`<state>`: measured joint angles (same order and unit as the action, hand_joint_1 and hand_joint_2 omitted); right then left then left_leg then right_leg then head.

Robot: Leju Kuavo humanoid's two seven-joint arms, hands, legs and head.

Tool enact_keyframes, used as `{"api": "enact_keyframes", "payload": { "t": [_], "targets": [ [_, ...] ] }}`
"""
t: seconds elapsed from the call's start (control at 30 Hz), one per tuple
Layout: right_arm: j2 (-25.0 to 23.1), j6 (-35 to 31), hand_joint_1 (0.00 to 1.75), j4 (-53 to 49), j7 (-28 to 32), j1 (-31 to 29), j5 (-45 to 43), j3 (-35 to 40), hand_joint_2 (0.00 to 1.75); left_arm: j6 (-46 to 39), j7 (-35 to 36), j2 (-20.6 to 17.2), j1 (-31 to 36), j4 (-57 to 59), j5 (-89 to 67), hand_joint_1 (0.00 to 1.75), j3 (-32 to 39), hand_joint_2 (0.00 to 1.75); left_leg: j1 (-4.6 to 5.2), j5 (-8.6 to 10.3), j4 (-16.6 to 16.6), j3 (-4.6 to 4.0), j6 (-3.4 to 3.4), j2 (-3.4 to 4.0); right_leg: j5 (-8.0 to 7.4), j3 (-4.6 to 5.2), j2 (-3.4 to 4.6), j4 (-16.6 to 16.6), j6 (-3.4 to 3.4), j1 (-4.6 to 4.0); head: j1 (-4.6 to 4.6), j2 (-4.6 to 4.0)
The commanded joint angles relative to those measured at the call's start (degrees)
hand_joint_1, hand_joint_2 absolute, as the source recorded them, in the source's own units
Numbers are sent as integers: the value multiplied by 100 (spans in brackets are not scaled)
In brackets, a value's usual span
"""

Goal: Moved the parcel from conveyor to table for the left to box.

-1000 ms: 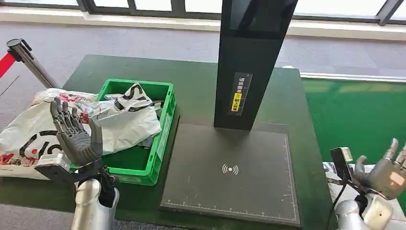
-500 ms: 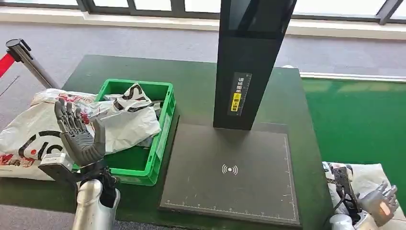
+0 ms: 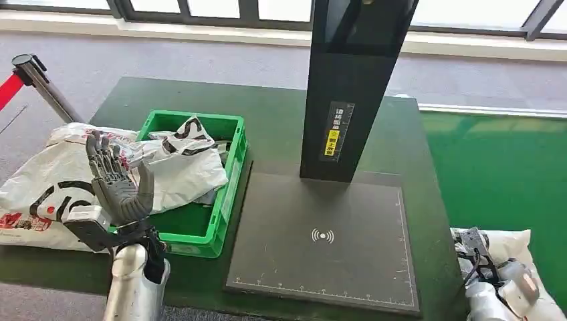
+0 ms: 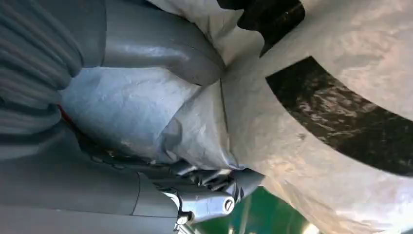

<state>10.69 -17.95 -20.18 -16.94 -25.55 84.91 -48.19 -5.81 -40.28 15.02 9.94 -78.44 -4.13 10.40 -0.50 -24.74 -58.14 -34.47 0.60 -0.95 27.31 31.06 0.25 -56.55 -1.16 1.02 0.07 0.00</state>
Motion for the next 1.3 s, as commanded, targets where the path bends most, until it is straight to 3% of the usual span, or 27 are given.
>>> {"api": "enact_keyframes", "payload": {
  "t": [0.03, 0.13, 0.23, 0.3, 0.33, 0.47, 0.53, 0.6, 0.67, 0.77, 1.0, 1.1, 1.23, 1.3],
  "targets": [
    [-42, 67, 175, 377, -95, 94, 65, -159, 175, 36, 28, -24, 236, 447, -111, 0, 121, 175, 1, 15, 17, -4, -5, -3, -14, -3, -16, 21, 7, -2, 0, 0],
    [-101, -693, 175, 278, 360, 74, 10, -265, 175, 15, 28, -23, 206, 425, -110, 0, 129, 175, -3, 8, 4, 2, -6, -1, -11, -13, -9, 17, 0, -4, 0, 0],
    [-101, -693, 175, 278, 360, 74, 10, -265, 175, 15, 28, -23, 206, 425, -110, 0, 129, 175, -3, 9, 5, 1, -6, 0, -12, -12, -9, 18, 0, -4, 0, 0],
    [-188, -1304, 175, 149, 988, 23, -257, -420, 175, -26, 28, -27, 165, 388, -116, 0, 134, 175, -1, 13, 13, -1, -7, 1, -15, -9, -11, 23, 2, -2, 0, 0],
    [-267, -1737, 175, 71, 1700, -60, -571, -561, 175, -61, 28, -36, 100, 321, -107, 0, 144, 175, -3, 5, 1, 3, -5, 3, -13, -13, -4, 15, -4, -4, 0, 0],
    [-267, -1737, 175, 71, 1700, -60, -571, -561, 175, -61, 28, -36, 100, 321, -107, 0, 144, 175, 5, 2, 3, -6, -5, 15, -19, 2, 9, 9, -13, 1, 0, 0],
    [-453, -2205, 175, -304, 3120, -114, -1353, -919, 175, -89, 28, -38, 45, 253, -82, 0, 146, 175, 8, 4, 11, -5, -4, 16, -19, 3, 8, 11, -11, 3, 0, 0],
    [-888, -2205, 175, -1133, 5060, -253, -2410, -1527, 175, -118, 28, -38, 13, 235, -72, 0, 142, 175, 9, 2, 16, -1, -4, 31, -21, 5, 21, 13, -7, 3, 0, 0],
    [-1303, -2205, 175, -2013, 5688, -317, -2341, -1989, 175, -174, 28, -50, 22, 275, -72, 0, 96, 175, 13, 1, 19, -3, -3, 52, -23, 15, 40, 7, -2, 7, 0, 0],
    [-2077, -2205, 175, -4130, 5694, -57, -2747, -1229, 175, -288, 28, -64, 23, 326, -61, 0, 31, 175, 12, 1, 6, -27, -2, 53, -22, 45, 45, -14, -6, 7, 0, 0],
    [-2808, -2205, 175, -6796, 5694, 329, -3192, -372, 175, -393, 28, -51, 19, 357, -53, 0, 12, 175, 16, 5, 2, -35, -1, 6, -6, 42, 4, -27, -4, 12, 0, 0],
    [-2936, -2205, 175, -7303, 5694, 491, -3399, 0, 175, -405, 28, -45, 35, 391, -64, 0, 11, 175, 17, 0, 1, -31, 1, 23, 0, 45, 15, -32, 5, 12, -2, 0],
    [-2958, -2205, 175, -7249, 5694, 728, -3767, 502, 175, -393, 28, -54, 13, 368, -49, 0, 14, 175, 12, 1, 10, -23, 3, 25, -3, 35, 18, -19, 10, 7, -2, 0],
    [-2641, -2205, 175, -6740, 5694, 1095, -4529, 1526, 175, -386, 28, -72, -11, 346, -48, 0, 20, 175, 10, 0, 8, -23, 4, 21, -4, 30, 14, -17, 7, 5, -2, 0]
  ]
}}
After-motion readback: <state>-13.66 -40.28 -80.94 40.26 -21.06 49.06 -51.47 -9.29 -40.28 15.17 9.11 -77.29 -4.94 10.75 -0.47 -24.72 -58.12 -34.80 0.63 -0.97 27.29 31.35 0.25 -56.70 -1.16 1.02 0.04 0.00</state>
